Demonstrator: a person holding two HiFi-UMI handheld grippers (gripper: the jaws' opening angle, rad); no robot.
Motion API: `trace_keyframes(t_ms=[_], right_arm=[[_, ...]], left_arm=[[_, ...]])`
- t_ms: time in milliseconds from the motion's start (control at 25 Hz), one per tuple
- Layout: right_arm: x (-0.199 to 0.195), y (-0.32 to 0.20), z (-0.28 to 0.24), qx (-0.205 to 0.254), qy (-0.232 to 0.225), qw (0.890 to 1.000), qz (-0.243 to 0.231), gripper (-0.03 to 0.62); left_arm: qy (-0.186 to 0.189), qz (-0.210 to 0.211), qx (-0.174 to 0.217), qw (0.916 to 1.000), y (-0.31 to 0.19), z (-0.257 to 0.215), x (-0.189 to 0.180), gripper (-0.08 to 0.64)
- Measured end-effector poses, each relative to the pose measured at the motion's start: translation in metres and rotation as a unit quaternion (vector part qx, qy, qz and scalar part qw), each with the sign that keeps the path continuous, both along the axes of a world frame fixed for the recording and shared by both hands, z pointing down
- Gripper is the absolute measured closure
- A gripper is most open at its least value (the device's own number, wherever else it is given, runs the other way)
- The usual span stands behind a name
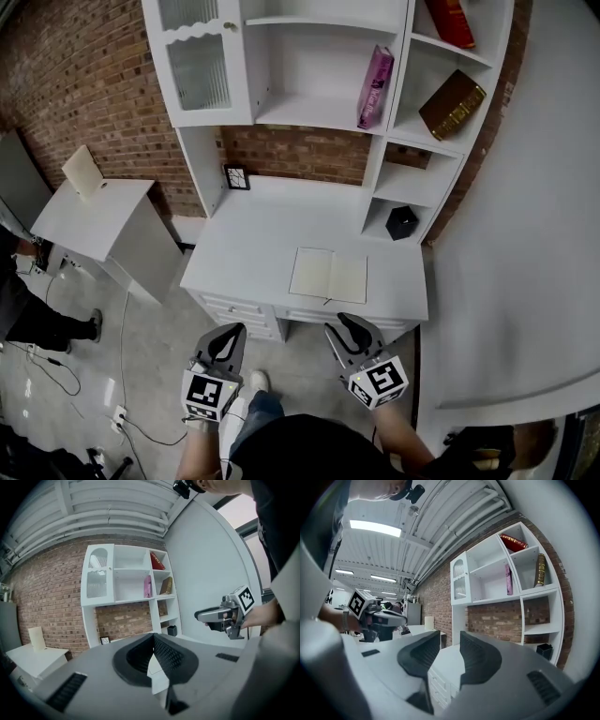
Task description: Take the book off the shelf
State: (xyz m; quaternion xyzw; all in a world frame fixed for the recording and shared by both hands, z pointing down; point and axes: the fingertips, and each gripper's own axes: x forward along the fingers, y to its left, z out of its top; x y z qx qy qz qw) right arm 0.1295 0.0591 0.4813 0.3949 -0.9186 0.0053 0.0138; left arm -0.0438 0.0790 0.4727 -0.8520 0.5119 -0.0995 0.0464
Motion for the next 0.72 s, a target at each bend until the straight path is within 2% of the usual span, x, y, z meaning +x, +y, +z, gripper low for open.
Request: trace_keyframes(t_ms=[280,720], right_arm=[[-0.043,-0.072,-0.005,-0.006,0.014,0.999,0.034,0.469],[-0.128,-0.174,-0.009,-0.012,0.031,0.998,0.061,0.469]], left_arm=[[0.010,0.019,0.002,0.9998,-0.077,-0.005,-0.052,0.552],[0.031,0.055,-0.006,0.9980,-0.186,0.003,-0.128,0.552]])
